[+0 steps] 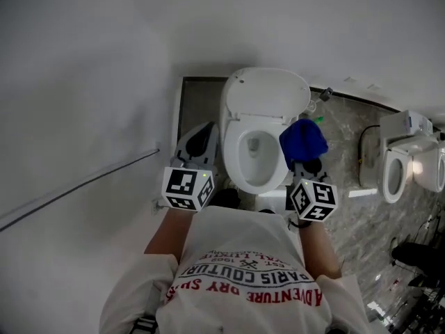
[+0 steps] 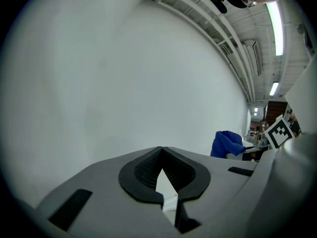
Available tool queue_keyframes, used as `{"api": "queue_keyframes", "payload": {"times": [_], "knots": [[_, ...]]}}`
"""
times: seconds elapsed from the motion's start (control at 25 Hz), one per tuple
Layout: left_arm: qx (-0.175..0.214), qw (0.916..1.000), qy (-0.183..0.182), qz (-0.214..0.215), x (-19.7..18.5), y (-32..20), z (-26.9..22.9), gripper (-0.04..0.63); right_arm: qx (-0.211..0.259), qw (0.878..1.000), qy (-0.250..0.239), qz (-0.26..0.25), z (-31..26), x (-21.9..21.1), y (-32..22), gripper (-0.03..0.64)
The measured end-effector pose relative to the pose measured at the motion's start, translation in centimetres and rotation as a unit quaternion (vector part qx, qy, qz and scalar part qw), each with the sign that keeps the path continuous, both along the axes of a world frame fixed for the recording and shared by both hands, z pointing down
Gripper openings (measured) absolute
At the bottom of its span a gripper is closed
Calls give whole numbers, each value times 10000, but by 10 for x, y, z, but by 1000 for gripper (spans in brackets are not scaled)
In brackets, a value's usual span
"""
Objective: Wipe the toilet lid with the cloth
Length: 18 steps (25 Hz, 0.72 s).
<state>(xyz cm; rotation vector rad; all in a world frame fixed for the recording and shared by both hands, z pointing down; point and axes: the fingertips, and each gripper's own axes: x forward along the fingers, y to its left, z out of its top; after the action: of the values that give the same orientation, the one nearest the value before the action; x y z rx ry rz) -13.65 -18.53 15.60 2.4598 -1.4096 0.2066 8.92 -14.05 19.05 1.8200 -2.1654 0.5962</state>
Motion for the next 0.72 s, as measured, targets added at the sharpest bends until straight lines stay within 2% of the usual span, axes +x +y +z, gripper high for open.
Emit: {"api": "queue_keyframes", "payload": {"times": [0.16, 0.36, 0.72], "knots": [[-169, 9998, 134, -48, -5, -26, 45, 6, -42, 9996, 2, -267, 34, -23, -35, 87], [-253, 9996, 134, -10, 7, -47, 94, 6, -99, 9979, -146, -628, 78, -43, -87, 87], [-246, 9984, 247, -450, 10, -87, 178, 6, -65, 9895, -214, -1429, 181, -86, -168, 87]]}}
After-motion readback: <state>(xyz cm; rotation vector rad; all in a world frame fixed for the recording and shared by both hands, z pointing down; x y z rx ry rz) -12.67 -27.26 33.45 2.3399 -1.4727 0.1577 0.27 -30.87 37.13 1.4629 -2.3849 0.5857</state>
